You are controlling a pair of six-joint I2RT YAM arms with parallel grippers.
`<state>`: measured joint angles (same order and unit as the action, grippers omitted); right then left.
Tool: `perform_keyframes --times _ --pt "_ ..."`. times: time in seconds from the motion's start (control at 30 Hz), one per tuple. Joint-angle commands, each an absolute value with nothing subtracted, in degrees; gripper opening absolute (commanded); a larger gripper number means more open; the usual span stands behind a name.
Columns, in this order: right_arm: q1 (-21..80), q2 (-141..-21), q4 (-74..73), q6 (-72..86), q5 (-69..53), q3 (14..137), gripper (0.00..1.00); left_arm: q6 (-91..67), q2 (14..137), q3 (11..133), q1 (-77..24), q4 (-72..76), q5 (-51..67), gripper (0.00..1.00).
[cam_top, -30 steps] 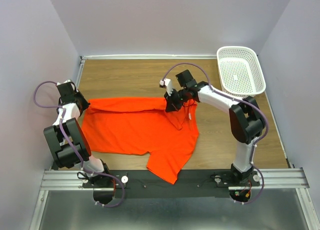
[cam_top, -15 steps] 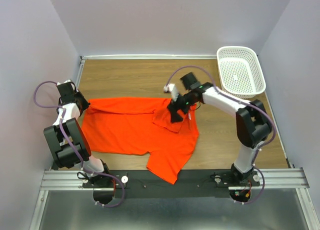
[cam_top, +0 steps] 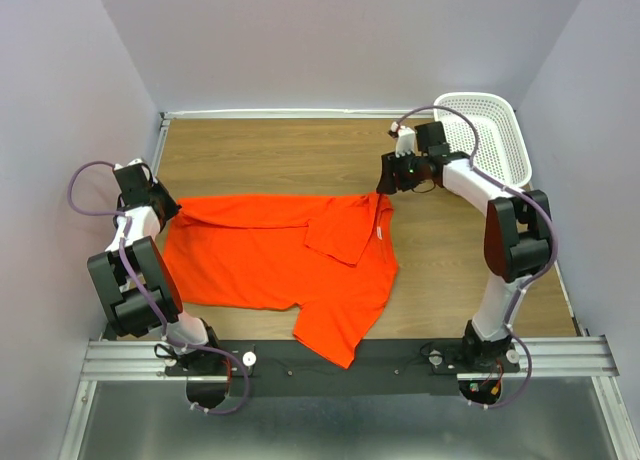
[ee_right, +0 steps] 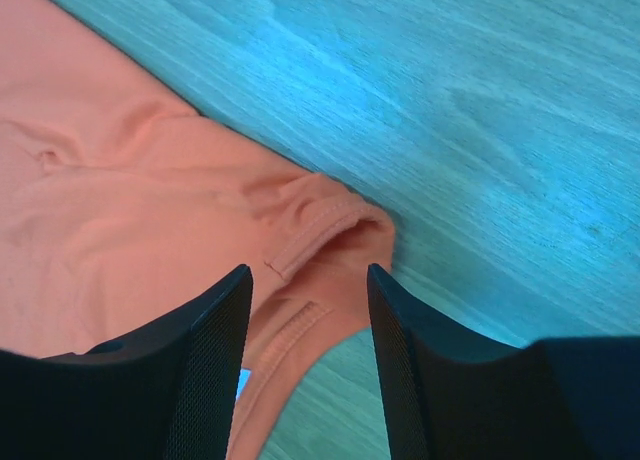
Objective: Fold and stack the t-shirts
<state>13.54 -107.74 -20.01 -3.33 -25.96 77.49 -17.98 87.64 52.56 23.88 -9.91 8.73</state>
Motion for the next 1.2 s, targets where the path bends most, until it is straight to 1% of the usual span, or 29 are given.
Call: perform_keyframes --times 0.0,0.17,0.37,0.47,0.97,1.07,1.13,1.17 --pt "14.50 -109.15 -17.40 -0.26 -20.39 81.20 0.57 -17.40 86.22 52.03 23.82 -8.70 10.46 0.00" --pt "14.41 -111.97 -17.40 4.65 -22.15 81.74 0.56 -17.40 86.13 51.94 23.73 -8.70 10.55 0.00" --pt "14.50 -113.02 -17.49 5.97 -23.63 79.90 0.55 -17.49 86.22 52.12 23.64 -8.61 10.64 0.00" --pt "14.50 -113.82 -17.67 6.94 -25.40 79.28 0.52 -17.49 86.22 52.12 23.64 -8.70 10.72 0.00" --pt "14.50 -116.37 -18.63 8.79 -27.50 79.54 0.50 -17.40 86.22 52.03 23.64 -8.61 10.55 0.00" --pt "14.50 -116.89 -18.89 9.23 -28.39 79.89 0.41 -17.49 86.13 52.03 23.64 -8.61 10.37 0.00" --pt "14.50 -116.90 -18.98 9.23 -28.56 79.80 0.38 -17.49 86.39 52.12 23.64 -8.53 10.37 0.00" --pt "14.50 -116.81 -19.07 9.23 -28.83 79.63 0.34 -17.40 86.40 52.12 23.64 -8.61 10.28 0.00"
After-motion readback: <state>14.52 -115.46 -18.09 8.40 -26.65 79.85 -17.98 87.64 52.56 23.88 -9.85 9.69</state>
